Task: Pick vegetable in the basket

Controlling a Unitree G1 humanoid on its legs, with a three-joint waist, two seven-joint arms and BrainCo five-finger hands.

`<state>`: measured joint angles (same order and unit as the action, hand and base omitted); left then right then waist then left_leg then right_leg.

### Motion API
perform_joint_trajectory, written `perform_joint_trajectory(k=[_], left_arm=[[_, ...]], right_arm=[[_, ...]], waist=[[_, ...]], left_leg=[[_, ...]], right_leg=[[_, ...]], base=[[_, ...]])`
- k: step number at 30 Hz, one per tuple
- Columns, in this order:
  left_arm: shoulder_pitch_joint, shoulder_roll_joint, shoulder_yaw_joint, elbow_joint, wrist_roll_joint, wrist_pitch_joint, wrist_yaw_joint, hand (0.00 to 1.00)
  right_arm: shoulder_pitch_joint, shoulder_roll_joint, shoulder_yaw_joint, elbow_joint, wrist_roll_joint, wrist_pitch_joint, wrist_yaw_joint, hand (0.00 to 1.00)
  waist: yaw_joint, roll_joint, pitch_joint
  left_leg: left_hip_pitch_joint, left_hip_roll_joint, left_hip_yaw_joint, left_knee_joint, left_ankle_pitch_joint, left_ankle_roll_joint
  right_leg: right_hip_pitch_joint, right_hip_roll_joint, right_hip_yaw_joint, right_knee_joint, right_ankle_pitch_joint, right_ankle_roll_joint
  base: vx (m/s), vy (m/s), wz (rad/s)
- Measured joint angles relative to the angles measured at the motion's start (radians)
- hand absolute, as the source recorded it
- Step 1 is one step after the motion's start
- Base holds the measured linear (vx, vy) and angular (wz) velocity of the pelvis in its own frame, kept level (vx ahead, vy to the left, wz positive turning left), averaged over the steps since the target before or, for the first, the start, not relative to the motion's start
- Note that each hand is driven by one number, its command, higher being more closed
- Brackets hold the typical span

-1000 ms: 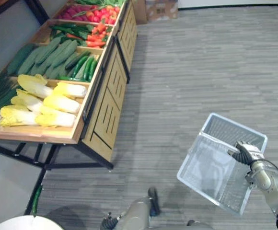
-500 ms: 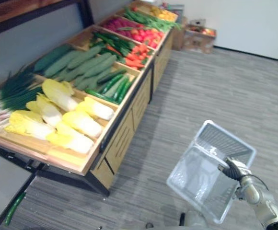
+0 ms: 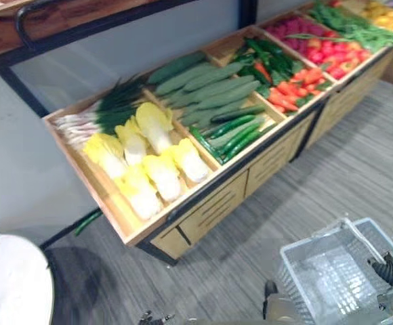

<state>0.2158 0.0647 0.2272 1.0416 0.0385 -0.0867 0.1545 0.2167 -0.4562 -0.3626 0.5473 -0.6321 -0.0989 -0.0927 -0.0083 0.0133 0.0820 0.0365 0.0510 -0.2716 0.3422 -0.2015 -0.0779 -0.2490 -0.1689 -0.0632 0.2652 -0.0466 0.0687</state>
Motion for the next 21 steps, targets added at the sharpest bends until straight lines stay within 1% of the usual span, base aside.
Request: perform_joint_trajectory(k=[1, 2, 3, 4, 5, 6, 7, 8, 9, 11, 12, 13, 14, 16, 19, 21], left_arm=[[-0.002, 0.001, 0.009, 0.002, -0.001, 0.001, 0.0, 0.0], [0.0, 0.004, 0.017, 0.007, -0.022, 0.001, 0.004, 0.0], [0.006, 0.005, 0.016, 0.013, -0.026, 0.001, 0.011, 0.0], [0.006, 0.002, 0.016, 0.015, -0.026, 0.002, 0.016, 0.0], [0.005, -0.002, 0.017, 0.013, -0.026, 0.002, 0.022, 0.0], [0.006, -0.008, 0.017, 0.013, -0.026, 0.002, 0.027, 0.0], [0.009, -0.008, 0.02, 0.016, -0.025, 0.004, 0.03, 0.0], [0.012, -0.016, 0.033, 0.018, -0.024, 0.007, 0.036, 0.0], [0.013, -0.025, 0.049, 0.018, -0.024, 0.01, 0.037, 0.0], [0.012, -0.03, 0.056, 0.022, -0.021, 0.011, 0.036, 0.0], [0.012, -0.029, 0.057, 0.023, -0.021, 0.011, 0.036, 0.0], [0.008, -0.025, 0.067, 0.023, -0.021, 0.011, 0.035, 0.0], [0.007, -0.024, 0.077, 0.024, -0.019, 0.011, 0.035, 0.0], [0.009, -0.022, 0.084, 0.034, -0.019, 0.011, 0.035, 0.0], [0.014, -0.02, 0.092, 0.035, -0.017, 0.011, 0.035, 0.0], [0.011, -0.02, 0.092, 0.035, -0.015, 0.011, 0.034, 0.0]], right_arm=[[0.0, 0.004, -0.009, 0.009, 0.007, 0.0, -0.003, 1.0], [0.004, 0.011, -0.025, 0.025, 0.014, 0.002, -0.014, 1.0], [0.013, 0.011, -0.035, 0.028, 0.014, 0.004, -0.031, 1.0], [0.011, 0.011, -0.039, 0.028, 0.014, 0.004, -0.034, 1.0], [0.003, 0.011, -0.046, 0.028, 0.015, 0.004, -0.034, 1.0], [-0.004, 0.011, -0.048, 0.028, 0.019, 0.004, -0.034, 1.0], [-0.006, 0.017, -0.048, 0.028, 0.022, 0.004, -0.034, 1.0], [-0.008, 0.022, -0.048, 0.025, 0.023, 0.003, -0.034, 1.0], [-0.013, 0.022, -0.054, 0.025, 0.024, 0.003, -0.034, 1.0], [-0.03, 0.022, -0.062, 0.036, 0.025, 0.003, -0.034, 1.0], [-0.039, 0.022, -0.061, 0.048, 0.027, 0.003, -0.034, 1.0], [-0.052, 0.025, -0.058, 0.072, 0.047, 0.003, -0.034, 1.0], [-0.069, 0.025, -0.05, 0.088, 0.053, 0.003, -0.034, 1.0], [-0.085, 0.026, -0.014, 0.1, 0.054, 0.003, -0.034, 1.0], [-0.1, 0.034, 0.02, 0.149, 0.054, -0.003, -0.034, 1.0], [-0.099, 0.034, 0.019, 0.195, 0.056, -0.003, -0.033, 1.0]], waist=[[-0.007, -0.004, 0.003], [-0.017, -0.017, 0.012], [-0.019, -0.017, 0.011], [-0.019, -0.015, 0.011], [-0.02, -0.009, 0.014], [-0.017, 0.004, 0.017], [-0.017, 0.006, 0.016], [-0.017, 0.01, 0.014], [-0.018, 0.022, 0.018], [-0.016, 0.039, 0.023], [-0.014, 0.042, 0.024], [-0.008, 0.048, 0.026], [0.003, 0.041, 0.037], [0.016, 0.04, 0.041], [0.017, 0.032, 0.046], [0.016, 0.038, 0.044]], left_leg=[[-0.016, 0.004, 0.056, 0.032, 0.035, -0.007], [-0.034, 0.031, 0.213, 0.084, 0.102, -0.009], [-0.027, 0.092, 0.436, 0.091, 0.097, 0.004], [-0.028, 0.115, 0.518, 0.084, 0.099, 0.004], [-0.032, 0.146, 0.644, 0.044, 0.125, 0.004], [-0.04, 0.15, 0.708, -0.03, 0.176, 0.0], [-0.038, 0.15, 0.726, -0.061, 0.175, -0.001], [-0.025, 0.138, 0.722, -0.142, 0.176, -0.003], [-0.018, 0.13, 0.722, -0.217, 0.176, -0.003], [-0.021, 0.119, 0.717, -0.297, 0.171, -0.01], [-0.025, 0.114, 0.712, -0.311, 0.17, -0.012], [-0.032, 0.101, 0.697, -0.32, 0.17, -0.011], [-0.033, 0.091, 0.694, -0.319, 0.17, -0.011], [-0.028, 0.078, 0.691, -0.32, 0.17, -0.01], [-0.014, 0.078, 0.691, -0.322, 0.169, -0.009], [0.001, 0.076, 0.692, -0.327, 0.167, -0.008]], right_leg=[[0.03, -0.014, -0.031, -0.011, -0.004, -0.007], [0.106, -0.048, -0.095, -0.045, -0.01, -0.015], [0.172, -0.061, -0.146, -0.081, -0.01, -0.015], [0.193, -0.063, -0.171, -0.096, -0.01, -0.016], [0.22, -0.063, -0.217, -0.122, -0.01, -0.016], [0.223, -0.053, -0.251, -0.131, -0.011, -0.015], [0.225, -0.05, -0.266, -0.14, -0.012, -0.012], [0.23, -0.044, -0.296, -0.163, -0.005, -0.003], [0.233, -0.036, -0.328, -0.19, 0.007, 0.015], [0.24, -0.025, -0.372, -0.232, 0.039, 0.025], [0.244, -0.022, -0.383, -0.245, 0.051, 0.028], [0.257, -0.024, -0.397, -0.281, 0.076, 0.033], [0.266, -0.023, -0.398, -0.303, 0.091, 0.038], [0.278, -0.029, -0.396, -0.32, 0.104, 0.043], [0.285, -0.025, -0.387, -0.32, 0.108, 0.037], [0.288, -0.02, -0.375, -0.32, 0.106, 0.035]], base=[[0.21, -0.248, 1.6], [0.17, -0.265, 1.51], [0.13, -0.233, 1.4], [0.1, -0.218, 1.13], [0.02, -0.084, 0.98], [-0.01, -0.038, 0.91], [-0.04, 0.033, 0.81], [-0.04, 0.076, 0.77], [-0.04, 0.089, 0.78], [-0.06, 0.12, 0.62], [-0.05, 0.119, 0.58], [-0.03, 0.079, 0.36], [-0.05, 0.098, 0.26], [-0.05, 0.06, 0.06], [-0.01, -0.003, -0.06], [-0.01, -0.012, -0.17]])
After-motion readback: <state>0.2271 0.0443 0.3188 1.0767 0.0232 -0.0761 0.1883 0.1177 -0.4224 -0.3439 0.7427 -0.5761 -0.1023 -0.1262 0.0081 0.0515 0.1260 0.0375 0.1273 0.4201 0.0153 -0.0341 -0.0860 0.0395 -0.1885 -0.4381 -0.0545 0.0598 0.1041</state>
